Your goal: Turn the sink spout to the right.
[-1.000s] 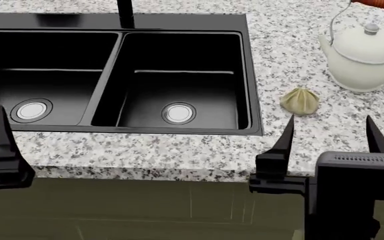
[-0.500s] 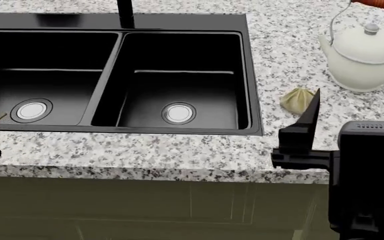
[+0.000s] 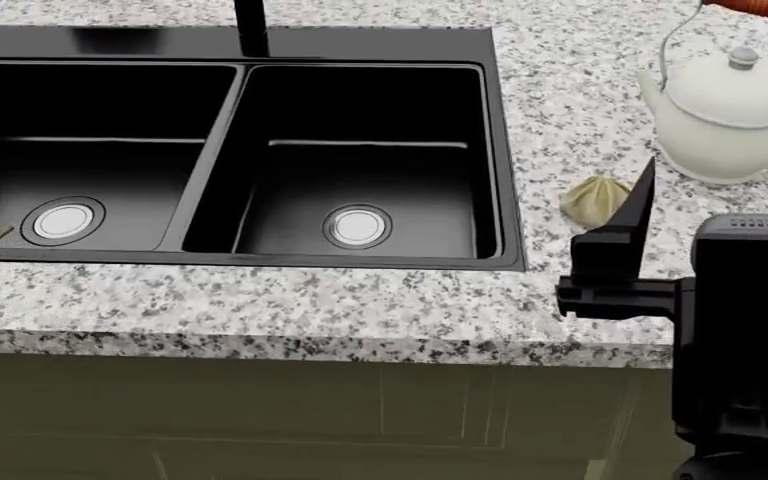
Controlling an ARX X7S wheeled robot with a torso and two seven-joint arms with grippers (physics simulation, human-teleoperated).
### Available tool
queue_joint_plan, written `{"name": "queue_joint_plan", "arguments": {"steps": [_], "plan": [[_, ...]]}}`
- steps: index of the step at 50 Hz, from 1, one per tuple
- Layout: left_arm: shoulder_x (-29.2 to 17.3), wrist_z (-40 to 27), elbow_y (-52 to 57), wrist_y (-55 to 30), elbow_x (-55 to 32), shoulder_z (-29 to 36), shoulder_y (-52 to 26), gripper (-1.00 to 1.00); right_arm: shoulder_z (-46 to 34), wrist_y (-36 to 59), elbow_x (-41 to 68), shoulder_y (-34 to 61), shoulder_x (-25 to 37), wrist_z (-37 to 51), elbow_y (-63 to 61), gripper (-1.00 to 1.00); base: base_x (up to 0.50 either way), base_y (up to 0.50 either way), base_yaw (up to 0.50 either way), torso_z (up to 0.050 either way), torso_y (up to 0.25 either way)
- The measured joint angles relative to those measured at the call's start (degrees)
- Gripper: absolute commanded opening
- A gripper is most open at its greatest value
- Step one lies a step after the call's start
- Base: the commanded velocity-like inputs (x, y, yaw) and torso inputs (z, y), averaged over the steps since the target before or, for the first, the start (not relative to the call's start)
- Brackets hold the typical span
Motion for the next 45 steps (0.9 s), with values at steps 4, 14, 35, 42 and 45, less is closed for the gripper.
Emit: {"name": "queue_joint_plan", "arguments": {"steps": [4,14,35,42,45], "plan": [[0.04,0.07,-0.10,0.10,-0.34,-0.07,-0.20,1.00,-0.08,0.10,-0.20,0.02,0.15,0.17,-0.09,1.00,0.03,0.27,0.00,0.000,0.000],[-0.20,0.00,0.10,0.23,-0.68,-0.30,-0.27,1.00,-0.29,0.22,-0.22,-0.14,0.14,0.48,-0.48,1.00,0.06,0.29,0.00,0.000,0.000],[-0.65,-0.30,0.67,-0.33,-1.06,0.32,-1.02,1.00,0.22,-0.41,0.33,-1.20,0.43,0.55,-1.21,1.00,0.14,0.26,0.00,0.000,0.000],[-0.75,-0.35,0.43,-0.39,-1.12,0.75,-1.47,1.00,0.66,-0.73,0.61,-1.47,0.55,0.51,-1.23,1.00,0.18,0.18,0.00,0.000,0.000],[-0.77,-0.37,0.37,-0.45,-1.20,0.87,-1.65,1.00,0.76,-1.00,0.66,-1.67,0.57,0.50,-1.10,1.00,0.18,0.18,0.00,0.000,0.000]]}}
